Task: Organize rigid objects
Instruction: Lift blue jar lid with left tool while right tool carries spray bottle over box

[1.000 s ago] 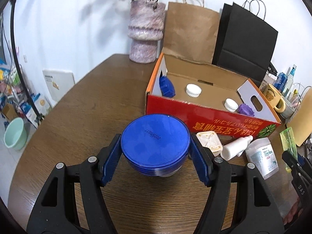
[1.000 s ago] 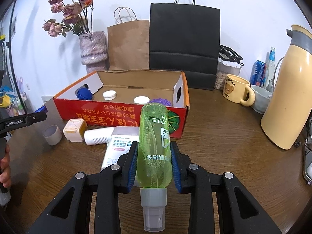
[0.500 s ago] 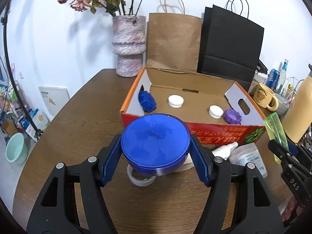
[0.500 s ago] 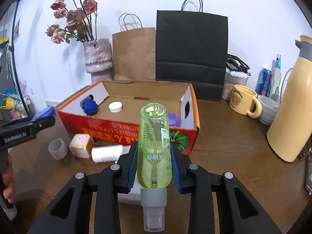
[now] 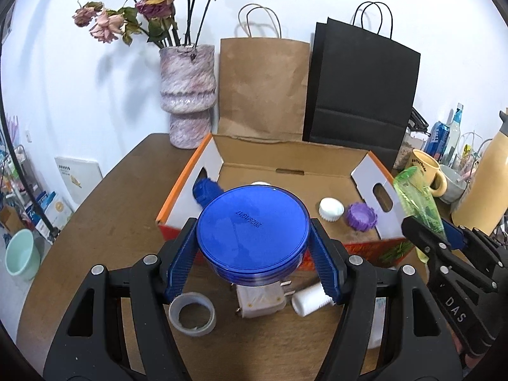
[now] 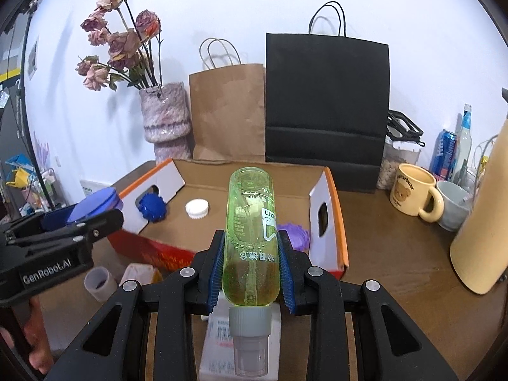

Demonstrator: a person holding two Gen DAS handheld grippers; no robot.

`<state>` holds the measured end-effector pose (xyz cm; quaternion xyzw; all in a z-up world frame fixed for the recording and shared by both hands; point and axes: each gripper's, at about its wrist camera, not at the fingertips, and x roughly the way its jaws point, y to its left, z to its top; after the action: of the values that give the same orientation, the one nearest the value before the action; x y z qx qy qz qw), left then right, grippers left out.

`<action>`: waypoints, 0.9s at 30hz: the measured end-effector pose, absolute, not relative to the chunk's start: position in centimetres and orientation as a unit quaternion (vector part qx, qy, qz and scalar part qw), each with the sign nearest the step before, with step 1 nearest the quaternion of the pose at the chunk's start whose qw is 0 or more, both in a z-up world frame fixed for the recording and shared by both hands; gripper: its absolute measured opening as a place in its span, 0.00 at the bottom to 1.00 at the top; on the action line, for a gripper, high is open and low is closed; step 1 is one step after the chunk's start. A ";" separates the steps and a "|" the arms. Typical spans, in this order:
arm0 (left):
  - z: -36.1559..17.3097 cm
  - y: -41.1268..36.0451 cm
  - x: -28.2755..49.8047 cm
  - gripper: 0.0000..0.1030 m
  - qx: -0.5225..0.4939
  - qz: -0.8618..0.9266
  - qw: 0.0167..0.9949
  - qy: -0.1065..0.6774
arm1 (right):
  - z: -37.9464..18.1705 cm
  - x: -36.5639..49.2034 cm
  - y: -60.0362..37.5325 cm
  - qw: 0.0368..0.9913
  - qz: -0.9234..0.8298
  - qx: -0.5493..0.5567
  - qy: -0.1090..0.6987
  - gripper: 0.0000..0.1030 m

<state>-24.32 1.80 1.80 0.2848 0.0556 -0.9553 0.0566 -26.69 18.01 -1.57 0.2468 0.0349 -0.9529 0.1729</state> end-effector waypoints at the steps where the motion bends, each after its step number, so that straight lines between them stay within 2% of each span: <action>1: 1.9 1.8 -24.4 0.62 0.283 -0.956 0.057 0.055 | -1.5 -26.9 17.9 0.174 -0.953 0.246 0.035 0.33; 27: 1.4 2.1 -31.3 0.62 0.277 -0.957 0.073 0.046 | -1.4 -34.1 15.8 0.189 -0.948 0.251 0.044 0.33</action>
<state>-31.32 2.11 1.39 0.2775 0.0463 -0.9568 0.0734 -34.10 15.83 -1.43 0.2507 0.0445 -0.9483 0.1893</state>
